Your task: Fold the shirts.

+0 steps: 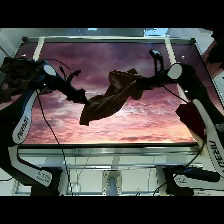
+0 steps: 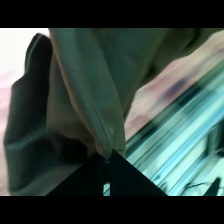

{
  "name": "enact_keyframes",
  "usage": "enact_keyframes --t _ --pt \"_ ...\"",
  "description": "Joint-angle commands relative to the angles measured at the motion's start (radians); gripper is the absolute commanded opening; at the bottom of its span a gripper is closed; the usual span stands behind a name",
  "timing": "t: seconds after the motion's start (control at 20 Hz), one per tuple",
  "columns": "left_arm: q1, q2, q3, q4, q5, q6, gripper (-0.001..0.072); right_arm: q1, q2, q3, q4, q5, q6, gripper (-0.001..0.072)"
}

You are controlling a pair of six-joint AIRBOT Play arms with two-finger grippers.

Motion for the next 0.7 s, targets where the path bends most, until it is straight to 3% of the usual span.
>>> enact_keyframes --t 0.0,0.15,0.35,0.5,0.65 --pt "0.017 0.067 0.158 -0.32 0.023 0.032 0.0009 -0.047 0.183 0.001 -0.121 0.005 0.0 0.003" --pt "0.063 0.182 0.392 -0.451 0.031 0.049 0.001 -0.106 0.433 0.001 -0.209 0.012 -0.001 0.0029" --pt "0.111 0.407 0.544 -0.385 0.13 0.049 0.0009 -0.146 0.718 0.001 -0.317 -0.069 -0.001 0.0028" --pt "0.11 0.579 0.543 -0.179 0.246 0.011 0.0009 -0.152 0.812 0.001 -0.348 -0.214 -0.003 0.0027" --pt "0.11 0.639 0.542 0.14 0.286 -0.175 0.0009 -0.152 0.765 0.0 -0.372 -0.253 -0.005 0.0027"
